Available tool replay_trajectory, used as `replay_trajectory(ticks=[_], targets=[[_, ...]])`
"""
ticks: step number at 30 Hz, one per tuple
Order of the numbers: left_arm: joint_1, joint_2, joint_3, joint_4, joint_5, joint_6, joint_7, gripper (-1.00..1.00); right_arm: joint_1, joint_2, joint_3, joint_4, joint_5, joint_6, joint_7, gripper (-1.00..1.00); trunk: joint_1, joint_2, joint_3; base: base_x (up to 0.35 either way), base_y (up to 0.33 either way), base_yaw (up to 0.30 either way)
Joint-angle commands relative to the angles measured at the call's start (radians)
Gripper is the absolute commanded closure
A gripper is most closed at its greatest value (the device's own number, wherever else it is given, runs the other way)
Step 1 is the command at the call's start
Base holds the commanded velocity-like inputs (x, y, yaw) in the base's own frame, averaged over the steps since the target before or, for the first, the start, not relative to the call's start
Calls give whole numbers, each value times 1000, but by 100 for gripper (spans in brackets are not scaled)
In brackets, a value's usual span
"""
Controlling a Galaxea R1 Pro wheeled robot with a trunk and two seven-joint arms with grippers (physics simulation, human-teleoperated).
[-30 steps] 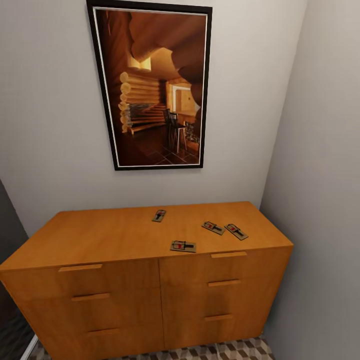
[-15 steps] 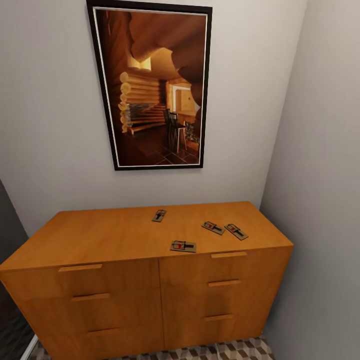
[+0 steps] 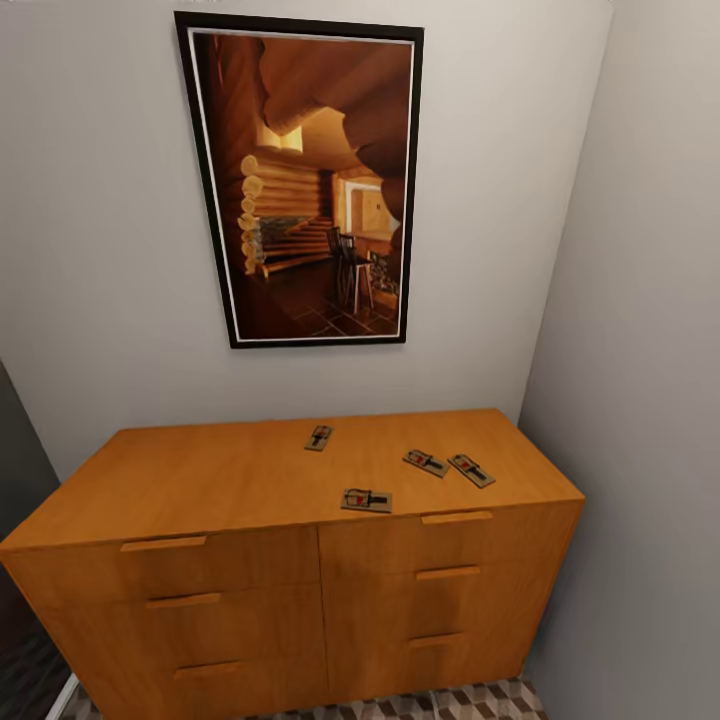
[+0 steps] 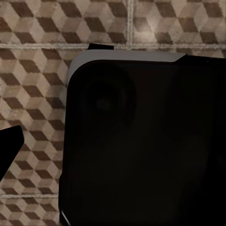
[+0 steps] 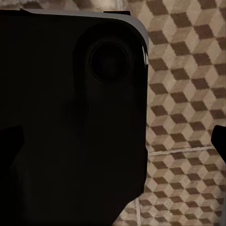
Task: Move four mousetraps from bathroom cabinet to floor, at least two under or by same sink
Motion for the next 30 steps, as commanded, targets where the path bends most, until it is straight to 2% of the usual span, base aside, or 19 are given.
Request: replay_trajectory(ticks=[1,30], targets=[[0,0,0,0,10,-2,0,-100,0,0,0,0,-1,-4,0,-100,-4,7,3,0,0,0],[0,0,2,0,14,-2,1,-100,0,0,0,0,-2,-4,0,-100,-115,210,93,0,0,0]])
